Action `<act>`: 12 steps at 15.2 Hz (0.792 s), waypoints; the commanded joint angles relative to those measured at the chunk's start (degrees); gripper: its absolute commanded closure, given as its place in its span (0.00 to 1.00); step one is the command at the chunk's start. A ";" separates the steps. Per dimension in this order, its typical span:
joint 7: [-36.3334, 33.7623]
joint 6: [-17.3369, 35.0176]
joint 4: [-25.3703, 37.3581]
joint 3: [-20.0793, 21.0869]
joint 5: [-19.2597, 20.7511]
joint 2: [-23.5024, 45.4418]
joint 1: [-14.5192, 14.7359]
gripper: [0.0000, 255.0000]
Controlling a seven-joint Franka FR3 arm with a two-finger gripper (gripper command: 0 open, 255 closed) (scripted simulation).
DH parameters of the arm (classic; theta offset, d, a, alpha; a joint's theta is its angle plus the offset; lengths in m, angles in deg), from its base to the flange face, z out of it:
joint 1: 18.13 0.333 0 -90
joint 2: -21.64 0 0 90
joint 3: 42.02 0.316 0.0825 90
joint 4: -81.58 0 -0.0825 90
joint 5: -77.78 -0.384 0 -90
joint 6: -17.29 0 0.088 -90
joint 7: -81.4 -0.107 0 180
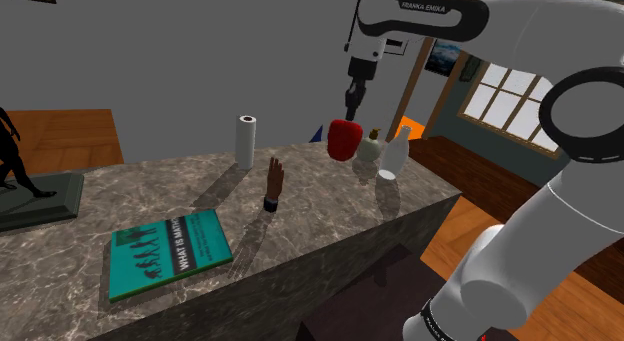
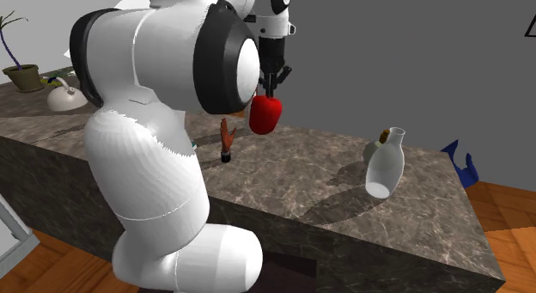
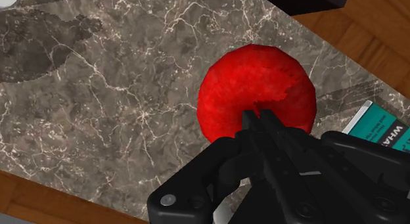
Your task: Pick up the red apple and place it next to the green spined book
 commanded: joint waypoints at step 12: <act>-15.32 -1.89 14.80 7.86 -2.64 12.56 7.38 1.00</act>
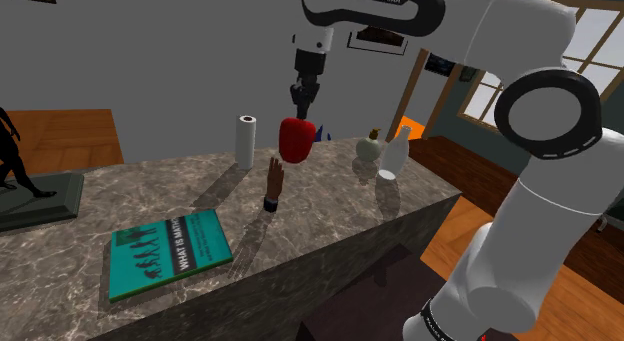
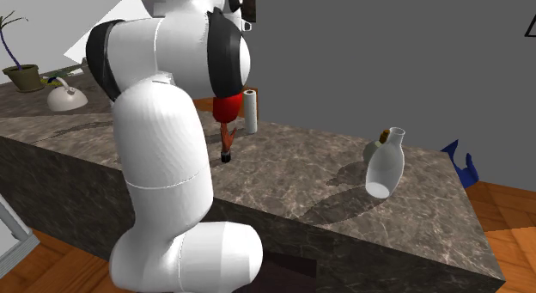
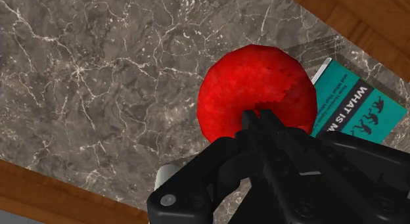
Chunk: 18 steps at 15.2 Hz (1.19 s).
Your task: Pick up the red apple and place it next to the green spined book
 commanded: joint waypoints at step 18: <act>-11.92 -1.75 21.55 4.52 -0.16 19.24 7.28 1.00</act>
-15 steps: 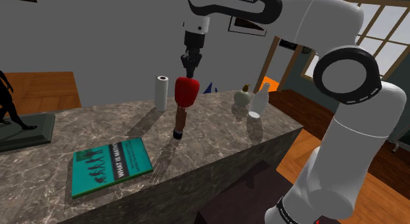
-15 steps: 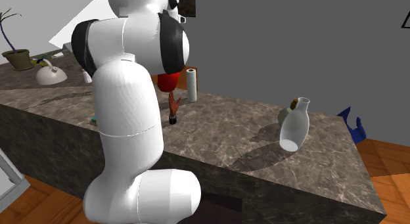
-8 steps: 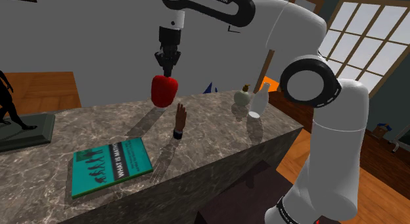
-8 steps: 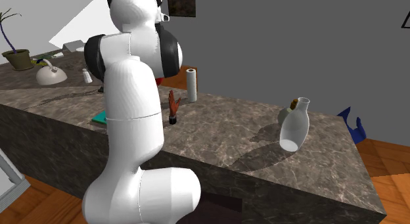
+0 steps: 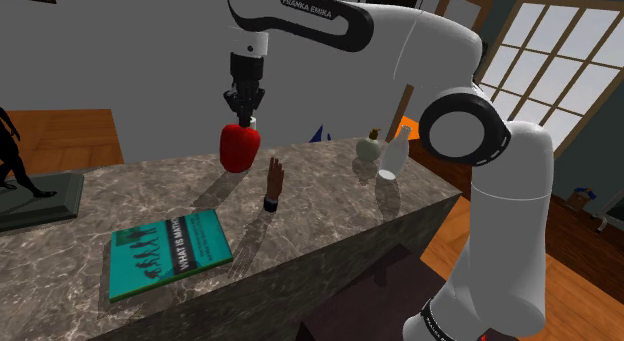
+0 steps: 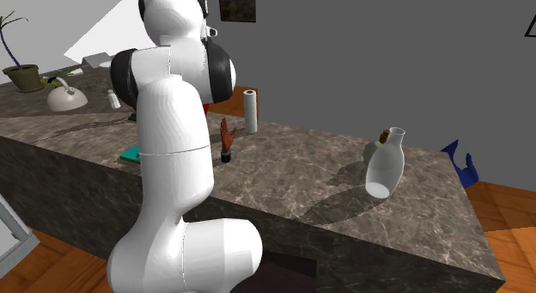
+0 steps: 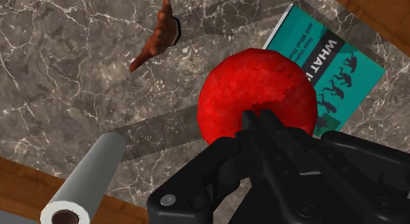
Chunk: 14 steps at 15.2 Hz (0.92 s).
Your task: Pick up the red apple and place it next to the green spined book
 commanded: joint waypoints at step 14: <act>0.52 13.55 -16.71 -0.02 -0.03 -3.19 0.10 1.00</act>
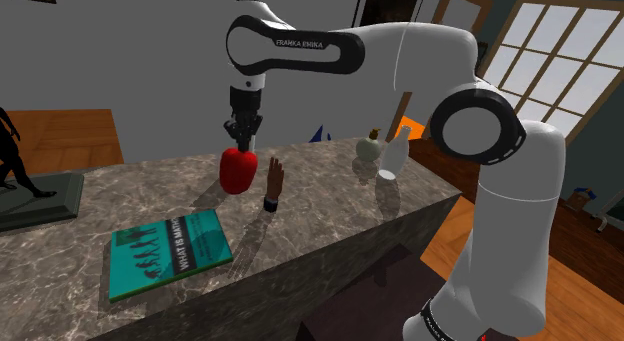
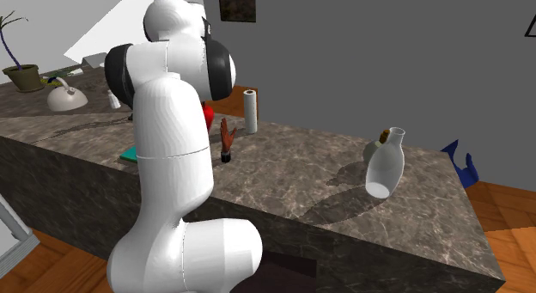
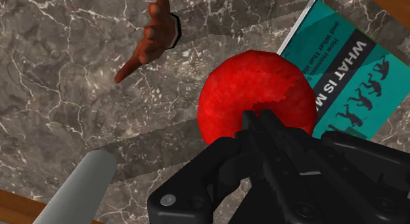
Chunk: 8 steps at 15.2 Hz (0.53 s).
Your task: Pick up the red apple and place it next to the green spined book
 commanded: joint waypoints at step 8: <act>0.25 6.83 -6.65 0.01 -0.05 0.13 0.06 1.00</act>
